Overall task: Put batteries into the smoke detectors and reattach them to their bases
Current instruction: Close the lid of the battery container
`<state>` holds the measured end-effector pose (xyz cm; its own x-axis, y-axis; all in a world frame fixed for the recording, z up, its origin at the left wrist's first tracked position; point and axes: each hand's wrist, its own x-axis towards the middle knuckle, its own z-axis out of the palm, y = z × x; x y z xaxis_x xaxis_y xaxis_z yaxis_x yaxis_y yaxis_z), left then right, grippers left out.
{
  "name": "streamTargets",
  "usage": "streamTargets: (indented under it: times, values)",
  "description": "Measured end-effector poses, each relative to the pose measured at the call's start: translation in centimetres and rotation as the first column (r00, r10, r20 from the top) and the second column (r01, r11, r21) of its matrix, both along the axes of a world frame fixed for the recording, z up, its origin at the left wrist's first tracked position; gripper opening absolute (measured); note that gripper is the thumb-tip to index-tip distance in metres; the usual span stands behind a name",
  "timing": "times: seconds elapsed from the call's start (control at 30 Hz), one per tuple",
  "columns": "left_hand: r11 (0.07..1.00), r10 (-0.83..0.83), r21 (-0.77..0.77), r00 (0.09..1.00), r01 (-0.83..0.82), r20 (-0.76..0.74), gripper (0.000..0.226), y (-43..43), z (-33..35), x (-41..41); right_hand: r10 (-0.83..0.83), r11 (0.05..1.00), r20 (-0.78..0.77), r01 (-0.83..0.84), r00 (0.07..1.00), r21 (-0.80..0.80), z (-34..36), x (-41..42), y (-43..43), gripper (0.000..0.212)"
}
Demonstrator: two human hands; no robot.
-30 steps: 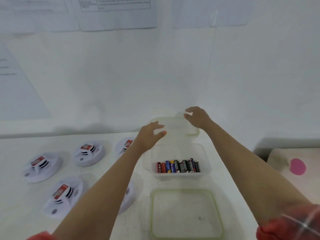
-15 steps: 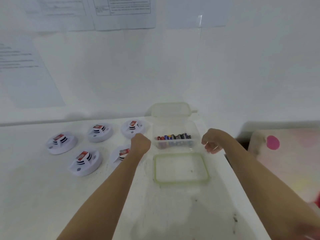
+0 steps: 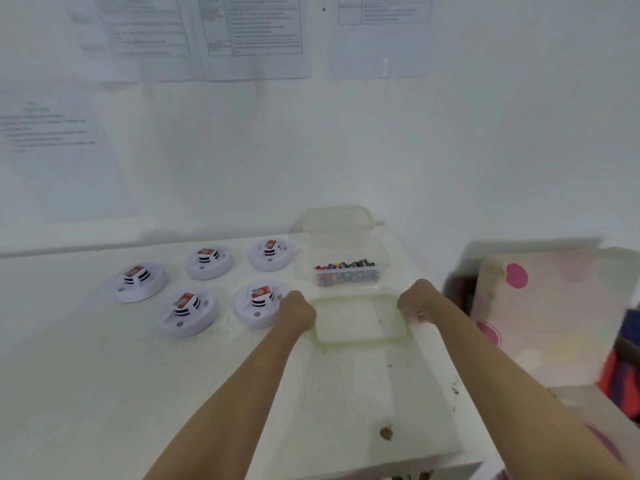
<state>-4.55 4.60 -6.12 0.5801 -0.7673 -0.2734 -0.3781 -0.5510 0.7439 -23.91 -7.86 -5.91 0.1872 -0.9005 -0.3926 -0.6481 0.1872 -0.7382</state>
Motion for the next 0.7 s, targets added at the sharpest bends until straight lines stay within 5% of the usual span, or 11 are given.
streamTargets:
  times: [0.1,0.27,0.43,0.7]
  values:
    - [0.999,0.043,0.026,0.997,-0.042,-0.060,0.029,0.2,-0.4,0.4,-0.040,0.997,0.084,0.035,0.996,0.069,0.4,-0.4,0.2,0.030]
    - [0.990,0.120,-0.038,0.951,-0.137,-0.285,0.024,0.8,1.1,0.8,-0.102,0.978,0.213,0.059,0.972,0.198,1.3,-1.5,0.4,0.026]
    - [0.964,0.101,-0.199,0.933,-0.178,-0.346,0.037,-0.2,4.5,2.2,-0.068,0.958,0.412,-0.056,0.909,0.282,4.8,-2.0,-0.5,0.020]
    - [0.801,0.080,-0.558,0.963,-0.216,-0.259,0.016,-3.0,8.7,3.6,0.085,0.996,0.625,-0.061,0.776,-0.059,11.1,-0.5,-2.4,0.030]
